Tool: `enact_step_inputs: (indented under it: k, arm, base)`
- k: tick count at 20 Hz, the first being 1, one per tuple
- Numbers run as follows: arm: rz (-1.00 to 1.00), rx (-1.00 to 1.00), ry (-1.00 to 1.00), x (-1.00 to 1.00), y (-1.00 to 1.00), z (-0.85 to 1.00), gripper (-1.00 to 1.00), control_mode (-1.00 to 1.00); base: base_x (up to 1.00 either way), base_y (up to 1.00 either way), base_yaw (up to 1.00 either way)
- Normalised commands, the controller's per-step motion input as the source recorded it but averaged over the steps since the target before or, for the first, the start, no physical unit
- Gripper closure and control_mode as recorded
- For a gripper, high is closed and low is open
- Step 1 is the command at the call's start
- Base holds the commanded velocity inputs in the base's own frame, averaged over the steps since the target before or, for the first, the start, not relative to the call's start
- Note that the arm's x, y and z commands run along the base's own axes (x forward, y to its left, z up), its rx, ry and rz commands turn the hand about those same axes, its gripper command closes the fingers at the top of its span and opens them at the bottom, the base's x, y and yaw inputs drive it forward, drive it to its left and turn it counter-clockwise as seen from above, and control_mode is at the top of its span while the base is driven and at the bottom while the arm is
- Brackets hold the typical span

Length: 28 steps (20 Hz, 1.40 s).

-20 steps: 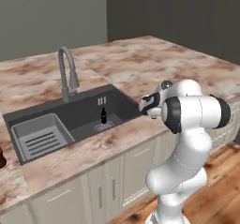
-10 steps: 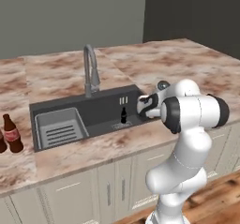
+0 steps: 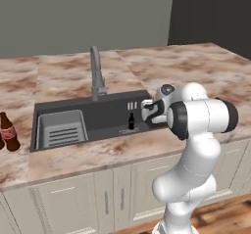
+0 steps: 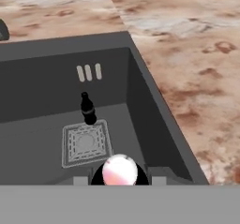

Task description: Place the large bottle from the dining counter next to the other large bottle outside the sink, and place the small bottle from the dining counter next to the other small bottle inside the sink.

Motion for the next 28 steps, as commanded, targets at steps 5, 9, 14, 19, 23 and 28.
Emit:
enact_step_inputs:
  k: [5,9,14,19,23,28]
  arm:
    - [0.00,0.00,0.00,0.00,0.00,0.00,1.00,1.00]
    - [0.00,0.00,0.00,0.00,0.00,0.00,1.00,1.00]
    - [0.00,0.00,0.00,0.00,0.00,0.00,1.00,1.00]
    - [0.00,0.00,0.00,0.00,0.00,0.00,1.00,1.00]
    - [0.00,0.00,0.00,0.00,0.00,0.00,1.00,1.00]
    - [0.00,0.00,0.00,0.00,0.00,0.00,1.00,1.00]
  base:
    - [0.02,-0.42,0.13]
    - [0.18,-0.05,0.09]
    - [0.25,0.05,0.09]
    - [0.31,0.03,0.15]
    - [0.39,0.06,0.16]
    - [0.29,0.00,0.14]
